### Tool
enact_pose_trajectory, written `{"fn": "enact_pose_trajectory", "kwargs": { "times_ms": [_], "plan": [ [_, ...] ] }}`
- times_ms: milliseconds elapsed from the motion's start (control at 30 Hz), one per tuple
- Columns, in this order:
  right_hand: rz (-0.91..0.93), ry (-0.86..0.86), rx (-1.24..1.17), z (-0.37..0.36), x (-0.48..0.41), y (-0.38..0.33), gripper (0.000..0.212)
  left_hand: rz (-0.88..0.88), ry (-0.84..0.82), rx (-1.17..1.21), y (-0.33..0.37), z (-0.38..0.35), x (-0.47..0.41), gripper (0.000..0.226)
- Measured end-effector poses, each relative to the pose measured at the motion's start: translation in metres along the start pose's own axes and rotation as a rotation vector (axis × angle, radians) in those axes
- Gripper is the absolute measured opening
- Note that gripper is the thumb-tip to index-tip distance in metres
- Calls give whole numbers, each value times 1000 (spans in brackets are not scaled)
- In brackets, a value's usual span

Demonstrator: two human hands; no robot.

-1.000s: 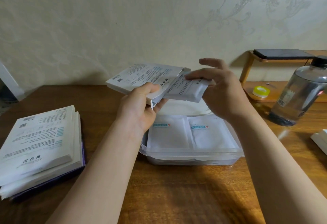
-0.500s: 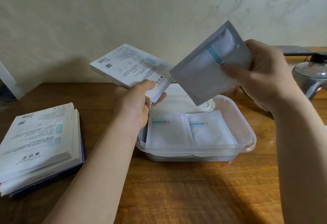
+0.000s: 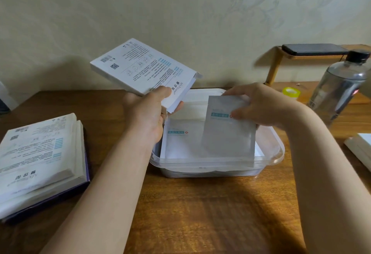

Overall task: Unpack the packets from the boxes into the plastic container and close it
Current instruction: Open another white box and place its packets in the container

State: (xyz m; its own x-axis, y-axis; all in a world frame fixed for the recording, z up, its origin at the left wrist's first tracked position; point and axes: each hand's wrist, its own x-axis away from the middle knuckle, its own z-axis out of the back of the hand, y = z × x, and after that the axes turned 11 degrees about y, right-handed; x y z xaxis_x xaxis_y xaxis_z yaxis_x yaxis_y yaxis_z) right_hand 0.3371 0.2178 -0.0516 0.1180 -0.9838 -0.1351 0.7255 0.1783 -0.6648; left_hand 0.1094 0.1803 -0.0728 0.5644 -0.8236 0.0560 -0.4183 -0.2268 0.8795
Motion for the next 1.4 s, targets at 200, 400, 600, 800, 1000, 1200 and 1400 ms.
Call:
{"fn": "enact_pose_trajectory", "kwargs": {
  "times_ms": [200, 400, 600, 800, 1000, 1200, 1400],
  "plan": [
    [149, 65, 476, -13, -3, -8, 63, -8, -15, -7, -1, 1, 0, 38],
    [224, -181, 471, -35, 11, -37, 66, -30, -27, -23, -3, 2, -3, 37],
    [147, -525, 739, -50, 17, -41, 81, -43, -30, -6, -2, 1, -1, 38],
    [88, -498, 801, -46, 14, -31, 74, -41, -42, -10, -3, 2, -1, 40],
    [70, -478, 804, -44, 15, -32, 73, -38, -39, -4, -2, 1, 0, 40],
    [76, -493, 840, -40, 16, -33, 78, -35, -27, -3, -3, 1, 0, 42],
    [92, -518, 852, -43, 15, -29, 71, -29, -32, -6, -3, 1, 0, 43]
  ]
}}
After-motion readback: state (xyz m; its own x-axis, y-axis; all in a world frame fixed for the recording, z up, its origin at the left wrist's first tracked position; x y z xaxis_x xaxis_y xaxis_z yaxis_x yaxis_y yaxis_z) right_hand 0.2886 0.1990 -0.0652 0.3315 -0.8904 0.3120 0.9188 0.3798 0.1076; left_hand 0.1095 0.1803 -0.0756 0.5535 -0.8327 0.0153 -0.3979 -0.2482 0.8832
